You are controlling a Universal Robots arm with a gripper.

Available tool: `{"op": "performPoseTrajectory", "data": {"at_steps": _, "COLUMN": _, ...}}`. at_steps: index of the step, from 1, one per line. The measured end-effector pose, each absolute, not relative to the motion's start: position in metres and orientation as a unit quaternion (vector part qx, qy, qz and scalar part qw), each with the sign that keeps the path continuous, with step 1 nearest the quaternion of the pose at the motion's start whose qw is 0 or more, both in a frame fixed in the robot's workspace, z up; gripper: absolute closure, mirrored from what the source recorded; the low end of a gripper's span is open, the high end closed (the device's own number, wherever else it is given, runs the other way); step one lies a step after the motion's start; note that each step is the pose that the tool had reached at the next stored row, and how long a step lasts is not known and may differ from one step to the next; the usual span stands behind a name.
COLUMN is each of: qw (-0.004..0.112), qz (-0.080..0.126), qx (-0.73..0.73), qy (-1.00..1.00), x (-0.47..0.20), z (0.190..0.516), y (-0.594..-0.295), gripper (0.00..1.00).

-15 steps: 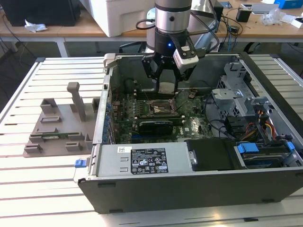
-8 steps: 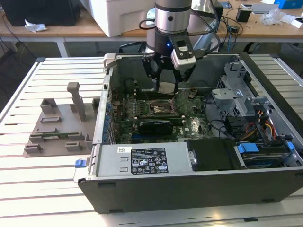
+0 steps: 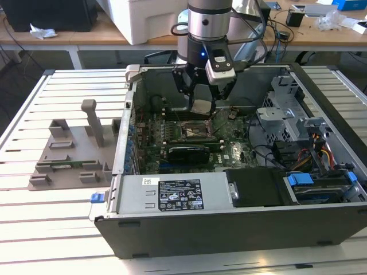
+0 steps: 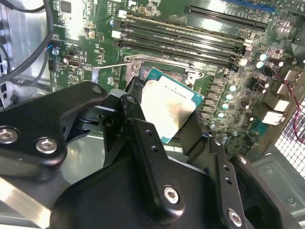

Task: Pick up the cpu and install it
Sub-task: 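Place the cpu into insertion slot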

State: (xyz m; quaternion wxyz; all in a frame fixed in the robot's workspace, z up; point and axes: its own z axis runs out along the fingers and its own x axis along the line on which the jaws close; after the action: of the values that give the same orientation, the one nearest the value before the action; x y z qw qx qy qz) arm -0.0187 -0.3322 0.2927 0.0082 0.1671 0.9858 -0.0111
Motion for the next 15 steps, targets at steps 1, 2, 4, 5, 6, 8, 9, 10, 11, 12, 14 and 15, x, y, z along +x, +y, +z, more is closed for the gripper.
{"op": "performPoseTrajectory", "data": {"at_steps": 1, "qw": 0.008, "qz": -0.011, "qx": 0.173, "qy": 0.985, "x": -0.0187, "z": 0.2927, "y": -0.3322, "gripper": 0.45}}
{"op": "performPoseTrajectory", "data": {"at_steps": 2, "qw": 0.008, "qz": -0.011, "qx": 0.176, "qy": 0.984, "x": -0.0187, "z": 0.2927, "y": -0.3322, "gripper": 0.45}}
{"op": "performPoseTrajectory", "data": {"at_steps": 4, "qw": 0.008, "qz": -0.012, "qx": 0.183, "qy": 0.983, "x": -0.0187, "z": 0.2927, "y": -0.3322, "gripper": 0.45}}
{"op": "performPoseTrajectory", "data": {"at_steps": 5, "qw": 0.008, "qz": -0.012, "qx": 0.185, "qy": 0.983, "x": -0.0187, "z": 0.2927, "y": -0.3322, "gripper": 0.45}}
{"op": "performPoseTrajectory", "data": {"at_steps": 6, "qw": 0.008, "qz": -0.012, "qx": 0.189, "qy": 0.982, "x": -0.0187, "z": 0.2927, "y": -0.3322, "gripper": 0.45}}
{"op": "performPoseTrajectory", "data": {"at_steps": 8, "qw": 0.008, "qz": -0.012, "qx": 0.198, "qy": 0.98, "x": -0.0187, "z": 0.2927, "y": -0.3322, "gripper": 0.45}}
{"op": "performPoseTrajectory", "data": {"at_steps": 9, "qw": 0.008, "qz": -0.012, "qx": 0.201, "qy": 0.98, "x": -0.0187, "z": 0.2926, "y": -0.3322, "gripper": 0.45}}
{"op": "performPoseTrajectory", "data": {"at_steps": 10, "qw": 0.008, "qz": -0.012, "qx": 0.205, "qy": 0.979, "x": -0.0187, "z": 0.2927, "y": -0.3322, "gripper": 0.45}}
{"op": "performPoseTrajectory", "data": {"at_steps": 11, "qw": 0.008, "qz": -0.012, "qx": 0.208, "qy": 0.978, "x": -0.0187, "z": 0.2927, "y": -0.3322, "gripper": 0.45}}
{"op": "performPoseTrajectory", "data": {"at_steps": 12, "qw": 0.008, "qz": -0.012, "qx": 0.211, "qy": 0.977, "x": -0.0187, "z": 0.2926, "y": -0.3322, "gripper": 0.45}}
{"op": "performPoseTrajectory", "data": {"at_steps": 14, "qw": 0.008, "qz": -0.013, "qx": 0.221, "qy": 0.975, "x": -0.0187, "z": 0.2926, "y": -0.3322, "gripper": 0.45}}
{"op": "performPoseTrajectory", "data": {"at_steps": 15, "qw": 0.008, "qz": -0.013, "qx": 0.223, "qy": 0.975, "x": -0.0187, "z": 0.2926, "y": -0.3322, "gripper": 0.45}}
